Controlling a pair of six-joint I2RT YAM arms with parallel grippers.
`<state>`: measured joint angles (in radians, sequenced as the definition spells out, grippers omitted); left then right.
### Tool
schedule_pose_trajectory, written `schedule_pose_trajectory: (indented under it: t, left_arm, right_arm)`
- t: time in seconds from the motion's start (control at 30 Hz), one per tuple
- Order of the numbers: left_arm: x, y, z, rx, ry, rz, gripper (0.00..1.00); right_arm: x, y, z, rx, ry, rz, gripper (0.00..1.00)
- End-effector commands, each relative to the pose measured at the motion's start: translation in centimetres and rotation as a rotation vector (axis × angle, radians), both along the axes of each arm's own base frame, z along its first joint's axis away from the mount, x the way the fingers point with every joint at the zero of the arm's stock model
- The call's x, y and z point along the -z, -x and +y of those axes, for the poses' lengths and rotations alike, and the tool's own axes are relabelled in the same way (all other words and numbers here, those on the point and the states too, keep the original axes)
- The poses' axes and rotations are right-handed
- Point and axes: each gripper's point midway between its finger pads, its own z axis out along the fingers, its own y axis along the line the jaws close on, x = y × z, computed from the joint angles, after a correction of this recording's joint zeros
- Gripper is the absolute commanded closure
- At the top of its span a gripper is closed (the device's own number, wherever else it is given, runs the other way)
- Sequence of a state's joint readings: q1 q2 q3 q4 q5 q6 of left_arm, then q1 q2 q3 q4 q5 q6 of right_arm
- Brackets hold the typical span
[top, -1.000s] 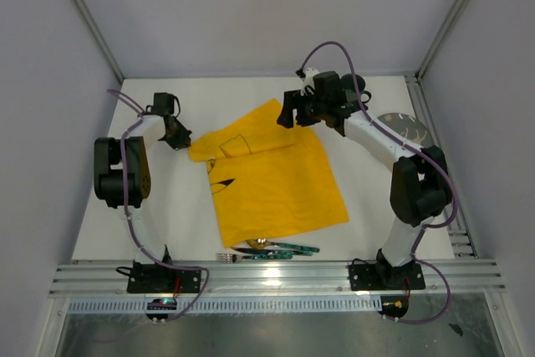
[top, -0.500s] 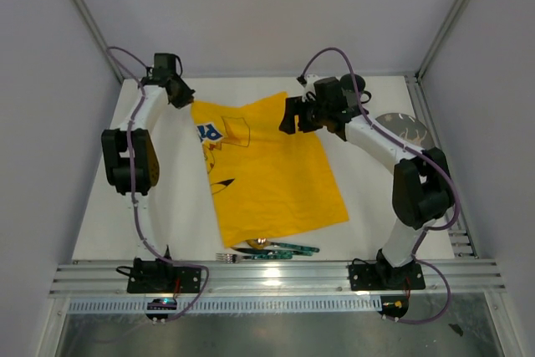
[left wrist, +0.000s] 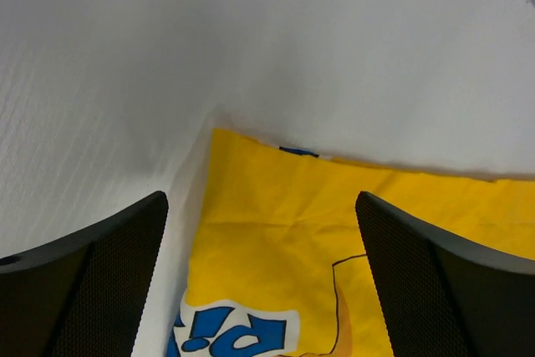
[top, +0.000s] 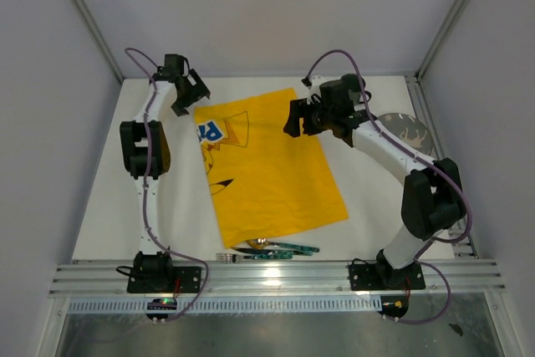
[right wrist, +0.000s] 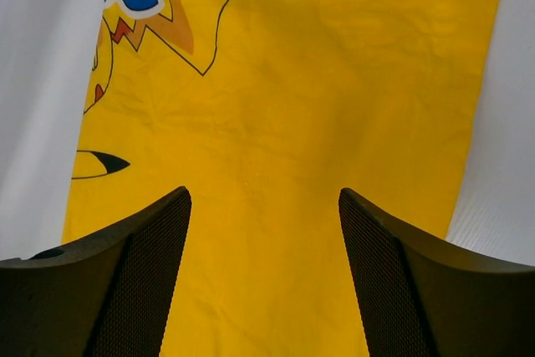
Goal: Set the dinner table for one person
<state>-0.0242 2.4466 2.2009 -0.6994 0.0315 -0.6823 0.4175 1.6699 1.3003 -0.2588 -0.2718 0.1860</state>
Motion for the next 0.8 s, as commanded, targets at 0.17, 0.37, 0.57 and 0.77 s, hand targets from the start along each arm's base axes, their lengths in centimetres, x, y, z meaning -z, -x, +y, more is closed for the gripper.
schedule_pose_trajectory:
  t: [0.17,0.37,0.57,0.77]
  left_arm:
    - [-6.8,3.4,-0.5,0.078,-0.033,-0.064,0.03]
    - [-10.8,8.3,-3.2,0.175,-0.088,-0.052,0.03]
    - [-7.7,13.3,-9.2,0.269,-0.001,0.013,0.03]
    - [-0.7,17.0,-13.6,0.355,-0.030,0.174,0.06]
  right_arm:
    - [-0.4,2.2,-0.7,0.020,-0.039,-0.023,0.24]
    - [0.0,4.1,-1.0,0.017,-0.048,-0.008,0.24]
    - [1.0,5.8,-0.7,0.009,-0.085,0.026,0.25]
    - [0.8,6.2,-0.7,0.013,-0.091,0.025,0.25]
